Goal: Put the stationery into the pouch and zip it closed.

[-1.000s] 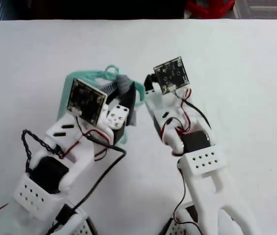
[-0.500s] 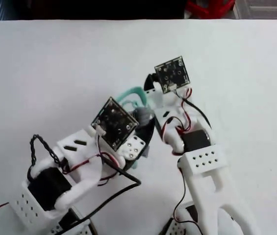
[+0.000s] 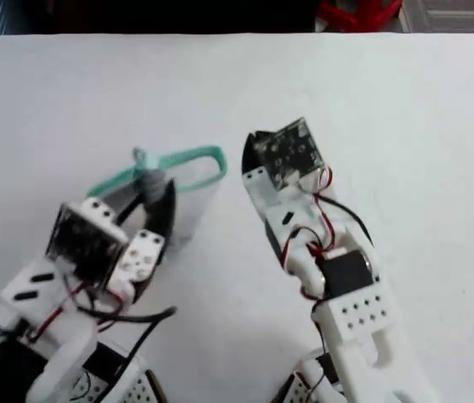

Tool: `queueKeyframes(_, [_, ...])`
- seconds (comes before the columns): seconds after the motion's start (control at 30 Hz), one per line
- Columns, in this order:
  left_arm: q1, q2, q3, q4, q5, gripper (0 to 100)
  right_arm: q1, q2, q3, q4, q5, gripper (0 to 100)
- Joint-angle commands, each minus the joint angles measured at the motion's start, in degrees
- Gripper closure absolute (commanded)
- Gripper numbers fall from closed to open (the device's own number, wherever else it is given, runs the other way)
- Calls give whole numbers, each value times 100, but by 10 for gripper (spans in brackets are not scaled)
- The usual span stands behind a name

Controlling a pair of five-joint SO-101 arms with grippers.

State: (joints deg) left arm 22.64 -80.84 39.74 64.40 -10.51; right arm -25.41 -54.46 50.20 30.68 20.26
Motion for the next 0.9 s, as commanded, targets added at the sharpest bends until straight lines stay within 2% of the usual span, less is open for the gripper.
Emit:
queueKeyframes(0.0, [-444, -242, -97, 149, -141, 977, -479, -549, -105, 664, 563, 976])
queueKeyframes(0.13, [-954, -268, -9, 202, -141, 977, -1112, -760, -185, 1305, 730, 878])
queueKeyframes(0.27, [-1209, -268, 299, 185, -105, 977, -1191, -743, -721, 1877, 765, 796])
queueKeyframes(0.4, [-1262, -277, 387, 220, -123, 977, -1218, -400, -1468, 2492, 1064, 755])
queueKeyframes(0.5, [-1253, -277, 369, 220, -132, 977, -1182, 40, -1890, 2457, 1055, 751])
queueKeyframes(0.63, [-1235, -277, 413, 220, -132, 977, -1191, 629, -2409, 1596, 1037, 791])
queueKeyframes(0.73, [-1235, -277, 422, 229, -97, 977, -1209, 1068, -2945, 1024, 527, 872])
queueKeyframes(0.8, [-1235, -277, 422, 281, -97, 977, -1209, 1341, -3631, 1262, -88, 852])
queueKeyframes(0.87, [-1226, -277, 413, 396, -97, 977, -1209, 1648, -4519, 1930, -607, 786])
